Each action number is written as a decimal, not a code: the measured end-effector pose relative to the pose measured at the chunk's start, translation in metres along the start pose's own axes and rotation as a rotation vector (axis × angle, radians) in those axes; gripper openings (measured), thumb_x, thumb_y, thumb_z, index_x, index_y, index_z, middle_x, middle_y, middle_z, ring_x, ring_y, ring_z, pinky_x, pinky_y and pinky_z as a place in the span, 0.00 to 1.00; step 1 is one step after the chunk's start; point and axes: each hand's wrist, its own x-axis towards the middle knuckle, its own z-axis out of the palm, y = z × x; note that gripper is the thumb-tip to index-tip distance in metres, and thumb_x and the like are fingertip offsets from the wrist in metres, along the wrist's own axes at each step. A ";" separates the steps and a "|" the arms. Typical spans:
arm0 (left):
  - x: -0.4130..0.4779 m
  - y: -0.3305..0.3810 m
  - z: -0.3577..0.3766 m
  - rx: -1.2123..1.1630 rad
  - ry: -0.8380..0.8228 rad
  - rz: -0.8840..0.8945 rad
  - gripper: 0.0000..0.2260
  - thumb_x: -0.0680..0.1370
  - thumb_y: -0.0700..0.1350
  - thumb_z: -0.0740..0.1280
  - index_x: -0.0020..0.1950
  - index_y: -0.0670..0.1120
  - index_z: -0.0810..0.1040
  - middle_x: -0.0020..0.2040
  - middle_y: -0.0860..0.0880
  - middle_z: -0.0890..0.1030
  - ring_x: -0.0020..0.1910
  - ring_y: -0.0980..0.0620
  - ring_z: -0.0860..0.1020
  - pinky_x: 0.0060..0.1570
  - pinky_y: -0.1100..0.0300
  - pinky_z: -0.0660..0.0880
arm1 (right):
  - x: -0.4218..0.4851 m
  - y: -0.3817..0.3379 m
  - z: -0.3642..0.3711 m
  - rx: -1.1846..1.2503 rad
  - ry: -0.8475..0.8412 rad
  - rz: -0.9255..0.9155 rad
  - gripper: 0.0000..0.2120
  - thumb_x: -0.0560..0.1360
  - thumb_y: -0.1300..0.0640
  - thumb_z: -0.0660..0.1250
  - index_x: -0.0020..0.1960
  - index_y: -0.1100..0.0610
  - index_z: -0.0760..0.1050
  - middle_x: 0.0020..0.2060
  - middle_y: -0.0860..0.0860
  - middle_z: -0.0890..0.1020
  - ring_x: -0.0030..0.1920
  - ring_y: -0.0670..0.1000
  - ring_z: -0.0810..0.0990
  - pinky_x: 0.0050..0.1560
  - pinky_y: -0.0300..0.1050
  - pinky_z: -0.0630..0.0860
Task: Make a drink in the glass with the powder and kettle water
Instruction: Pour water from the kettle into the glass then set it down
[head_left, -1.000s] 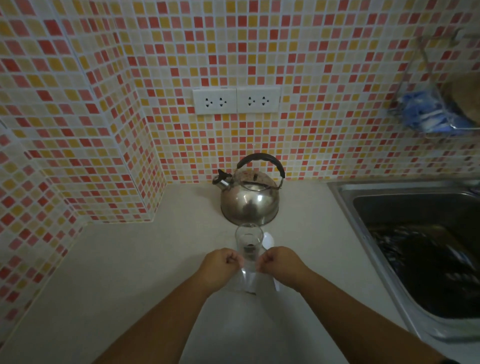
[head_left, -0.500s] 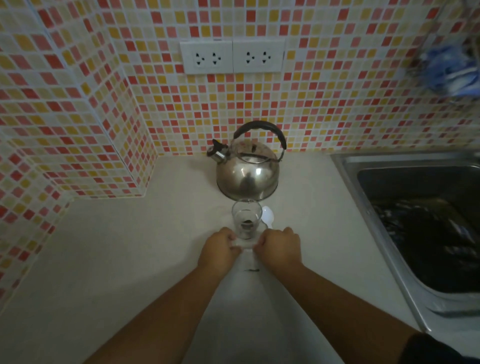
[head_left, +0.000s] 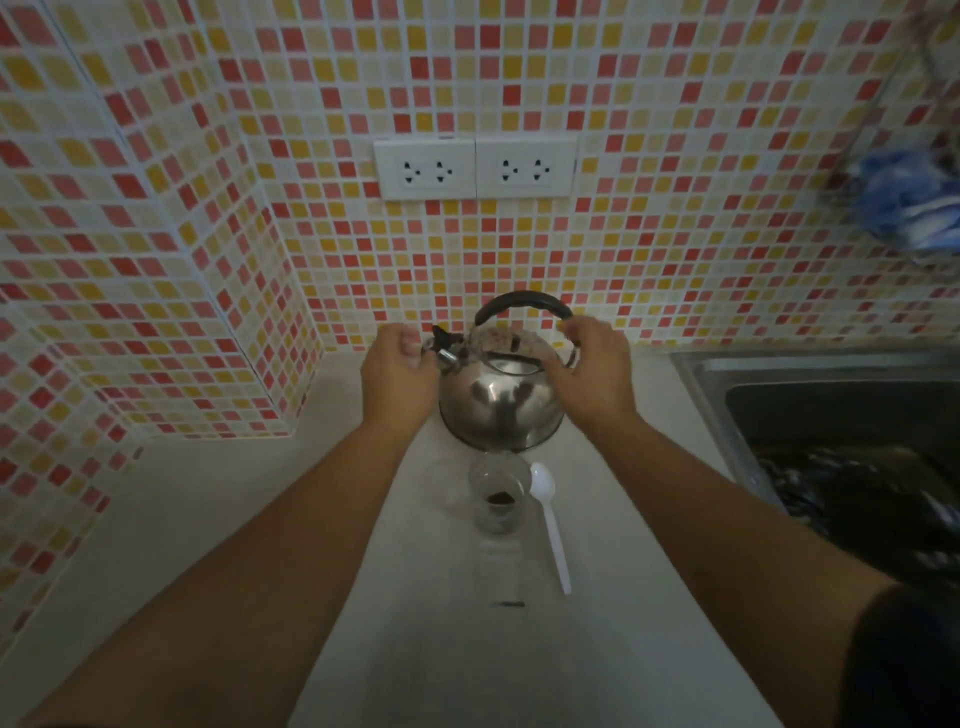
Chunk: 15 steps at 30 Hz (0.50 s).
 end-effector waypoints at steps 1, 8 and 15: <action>0.014 0.007 0.004 0.004 -0.031 -0.004 0.12 0.73 0.41 0.67 0.55 0.48 0.71 0.50 0.45 0.77 0.50 0.45 0.76 0.46 0.56 0.72 | 0.016 -0.004 0.003 -0.057 -0.043 -0.048 0.19 0.72 0.52 0.68 0.61 0.53 0.70 0.57 0.53 0.76 0.60 0.55 0.71 0.59 0.48 0.68; 0.064 0.008 0.032 0.210 -0.277 -0.209 0.28 0.75 0.40 0.65 0.73 0.49 0.58 0.71 0.40 0.65 0.67 0.38 0.66 0.66 0.45 0.69 | 0.072 -0.003 0.036 -0.314 -0.239 -0.169 0.26 0.74 0.58 0.65 0.70 0.53 0.62 0.69 0.55 0.69 0.68 0.58 0.64 0.70 0.55 0.60; 0.077 -0.009 0.046 0.162 -0.428 -0.346 0.17 0.75 0.40 0.64 0.64 0.45 0.71 0.60 0.41 0.76 0.54 0.43 0.74 0.54 0.52 0.73 | 0.080 0.000 0.058 -0.220 -0.121 -0.154 0.24 0.70 0.64 0.69 0.64 0.56 0.69 0.60 0.57 0.75 0.60 0.58 0.70 0.64 0.53 0.67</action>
